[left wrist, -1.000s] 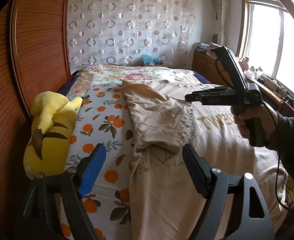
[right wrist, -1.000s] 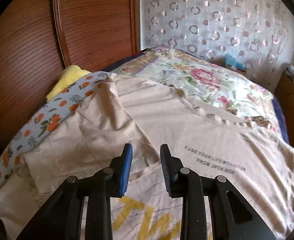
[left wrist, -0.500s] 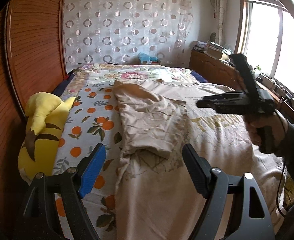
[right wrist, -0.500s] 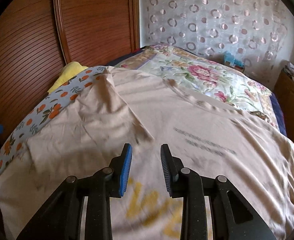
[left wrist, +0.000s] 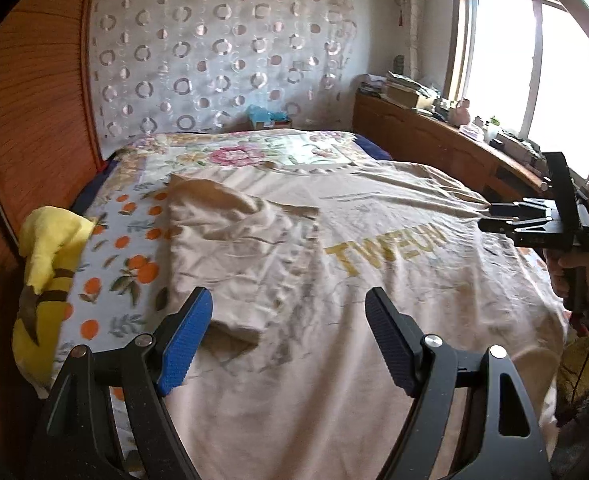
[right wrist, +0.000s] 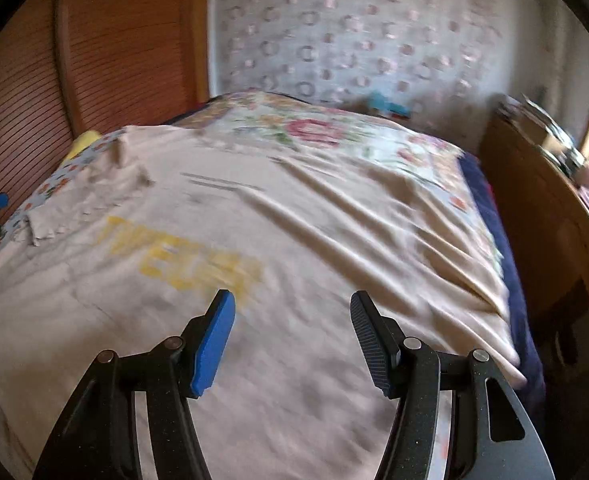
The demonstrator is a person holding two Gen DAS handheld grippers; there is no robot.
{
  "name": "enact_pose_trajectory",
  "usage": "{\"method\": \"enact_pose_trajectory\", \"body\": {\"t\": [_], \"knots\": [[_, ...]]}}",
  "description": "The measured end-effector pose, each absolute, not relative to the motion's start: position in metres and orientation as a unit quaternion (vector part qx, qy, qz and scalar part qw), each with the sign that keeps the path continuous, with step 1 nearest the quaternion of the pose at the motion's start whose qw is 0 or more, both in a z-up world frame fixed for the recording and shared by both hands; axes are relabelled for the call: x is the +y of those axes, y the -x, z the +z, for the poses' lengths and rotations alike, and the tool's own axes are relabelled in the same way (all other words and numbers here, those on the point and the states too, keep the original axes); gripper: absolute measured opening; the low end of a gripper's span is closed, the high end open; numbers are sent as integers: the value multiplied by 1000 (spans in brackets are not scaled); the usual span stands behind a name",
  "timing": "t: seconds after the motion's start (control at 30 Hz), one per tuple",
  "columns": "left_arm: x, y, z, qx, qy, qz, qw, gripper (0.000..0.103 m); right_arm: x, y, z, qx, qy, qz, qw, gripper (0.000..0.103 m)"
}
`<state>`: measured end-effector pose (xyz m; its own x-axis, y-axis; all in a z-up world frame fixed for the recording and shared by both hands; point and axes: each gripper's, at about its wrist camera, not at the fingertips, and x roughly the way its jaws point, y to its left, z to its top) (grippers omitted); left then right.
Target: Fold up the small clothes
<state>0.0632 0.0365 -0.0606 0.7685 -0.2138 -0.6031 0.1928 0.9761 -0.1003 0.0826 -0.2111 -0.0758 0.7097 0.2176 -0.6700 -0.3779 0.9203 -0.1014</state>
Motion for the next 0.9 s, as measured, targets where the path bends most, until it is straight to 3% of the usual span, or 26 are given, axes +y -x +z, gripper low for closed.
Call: {"method": "enact_pose_trajectory", "body": {"t": [0.4, 0.77, 0.9], "knots": [[-8, -79, -64, 334, -6, -140, 932, 79, -345, -53, -77, 368, 41, 49, 927, 62], [-26, -124, -93, 408, -24, -149, 900, 79, -367, -69, -72, 389, -28, 51, 919, 62], [-32, -130, -101, 423, -39, -143, 894, 79, -366, -85, -69, 395, -30, 65, 916, 52]]}}
